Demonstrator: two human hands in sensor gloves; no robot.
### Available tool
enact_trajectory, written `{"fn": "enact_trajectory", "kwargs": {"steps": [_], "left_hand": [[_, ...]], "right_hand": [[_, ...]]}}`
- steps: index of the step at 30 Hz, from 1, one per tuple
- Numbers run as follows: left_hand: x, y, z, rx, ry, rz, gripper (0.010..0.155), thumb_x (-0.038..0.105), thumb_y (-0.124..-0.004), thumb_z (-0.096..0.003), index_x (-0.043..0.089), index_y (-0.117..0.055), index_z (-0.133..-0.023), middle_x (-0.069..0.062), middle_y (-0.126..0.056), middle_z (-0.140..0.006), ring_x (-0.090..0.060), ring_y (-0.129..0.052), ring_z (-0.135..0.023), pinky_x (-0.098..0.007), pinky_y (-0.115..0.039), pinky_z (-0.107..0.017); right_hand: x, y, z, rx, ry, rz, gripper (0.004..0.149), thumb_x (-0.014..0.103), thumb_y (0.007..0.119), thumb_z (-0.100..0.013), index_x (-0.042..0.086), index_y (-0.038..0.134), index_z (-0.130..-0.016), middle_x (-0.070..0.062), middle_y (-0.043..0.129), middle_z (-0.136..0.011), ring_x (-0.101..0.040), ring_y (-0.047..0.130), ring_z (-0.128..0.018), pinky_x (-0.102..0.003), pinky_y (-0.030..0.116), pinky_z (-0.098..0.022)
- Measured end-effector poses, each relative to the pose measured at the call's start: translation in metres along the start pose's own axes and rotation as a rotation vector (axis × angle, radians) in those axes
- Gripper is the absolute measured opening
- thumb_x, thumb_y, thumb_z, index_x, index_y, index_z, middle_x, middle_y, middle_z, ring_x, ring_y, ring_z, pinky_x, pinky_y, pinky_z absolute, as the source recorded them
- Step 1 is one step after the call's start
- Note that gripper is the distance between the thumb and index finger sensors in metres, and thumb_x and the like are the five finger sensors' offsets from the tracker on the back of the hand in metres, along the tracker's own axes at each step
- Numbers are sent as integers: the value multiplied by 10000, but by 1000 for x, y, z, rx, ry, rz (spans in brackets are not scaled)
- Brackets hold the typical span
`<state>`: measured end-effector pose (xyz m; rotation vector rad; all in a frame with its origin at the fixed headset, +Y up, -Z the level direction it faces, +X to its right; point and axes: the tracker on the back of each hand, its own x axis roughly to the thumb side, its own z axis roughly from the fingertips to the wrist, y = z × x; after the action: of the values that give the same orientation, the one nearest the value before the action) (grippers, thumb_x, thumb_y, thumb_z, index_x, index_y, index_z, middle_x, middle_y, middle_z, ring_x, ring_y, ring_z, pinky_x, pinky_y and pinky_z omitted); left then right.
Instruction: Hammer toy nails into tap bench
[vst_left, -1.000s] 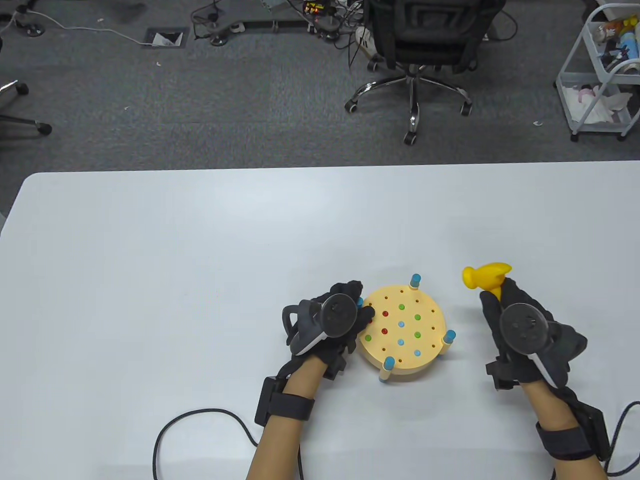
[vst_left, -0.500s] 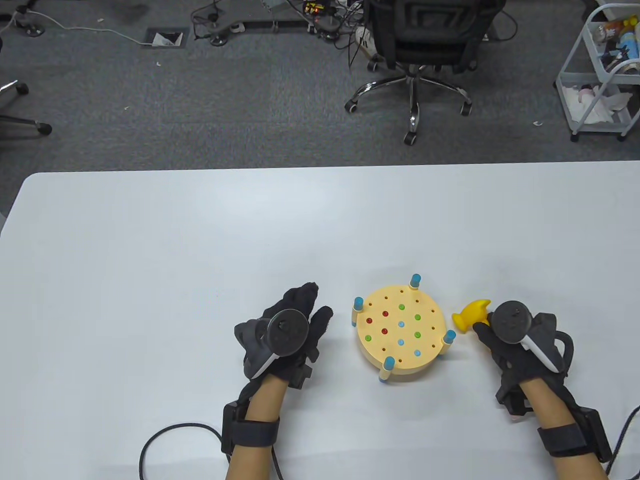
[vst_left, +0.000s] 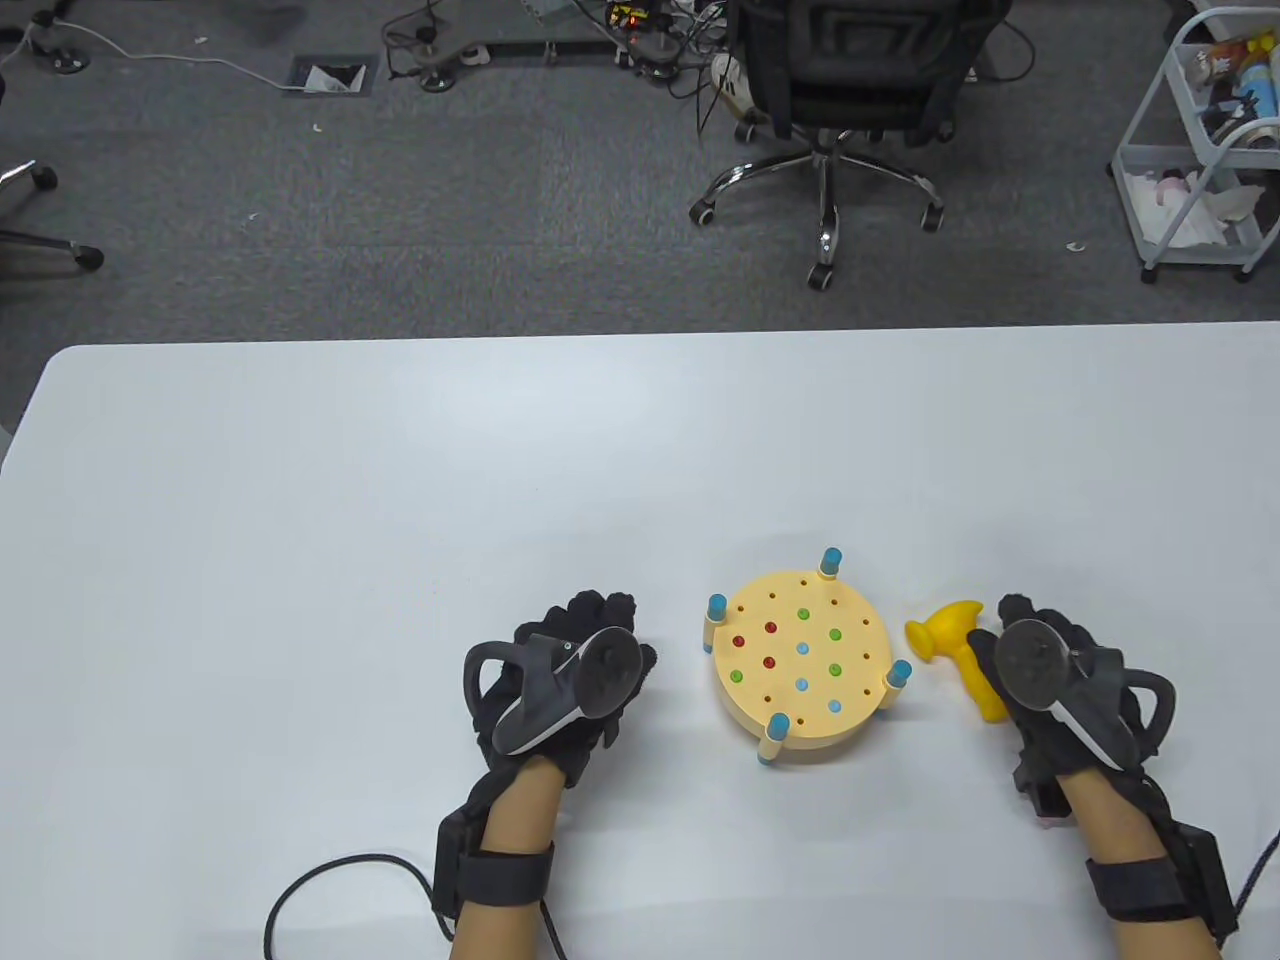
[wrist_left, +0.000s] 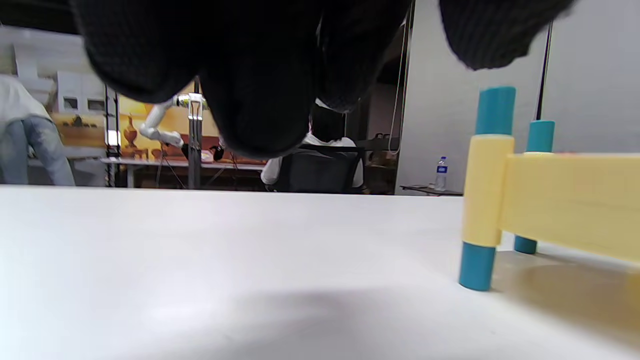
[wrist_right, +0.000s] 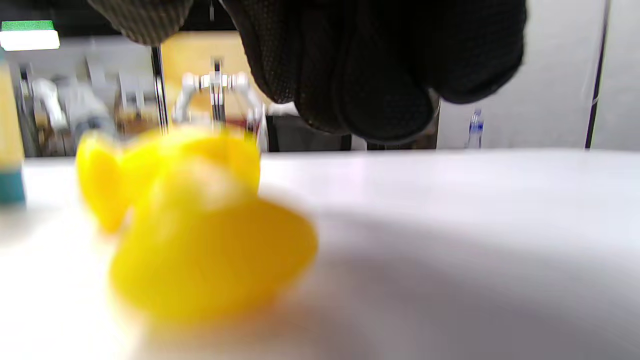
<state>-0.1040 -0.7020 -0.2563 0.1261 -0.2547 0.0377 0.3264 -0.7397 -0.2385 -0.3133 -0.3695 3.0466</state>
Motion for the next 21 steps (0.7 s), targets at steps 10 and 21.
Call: {"fn": "enact_trajectory", "kwargs": {"steps": [10, 21], "left_hand": [[-35, -27, 16, -101, 186, 9, 886, 661, -616, -353, 344, -189, -1061, -118, -26, -1154, -565, -130, -1048, -789, -131, -663], [-46, -36, 9, -210, 200, 64, 882, 671, -596, -343, 397, -105, -1022, -43, 122, -1094, -499, 86, -1003, -739, 3, -658]], "right_hand": [[-23, 11, -6, 102, -59, 79, 975, 720, 367, -394, 186, -86, -1072, -159, -136, -1114, -491, -33, -1054, -706, 156, -721], [-17, 31, -12, 179, -97, 63, 961, 709, 382, -397, 201, -71, -1076, -143, -152, -1103, -470, -70, -1044, -696, 122, -718]]}}
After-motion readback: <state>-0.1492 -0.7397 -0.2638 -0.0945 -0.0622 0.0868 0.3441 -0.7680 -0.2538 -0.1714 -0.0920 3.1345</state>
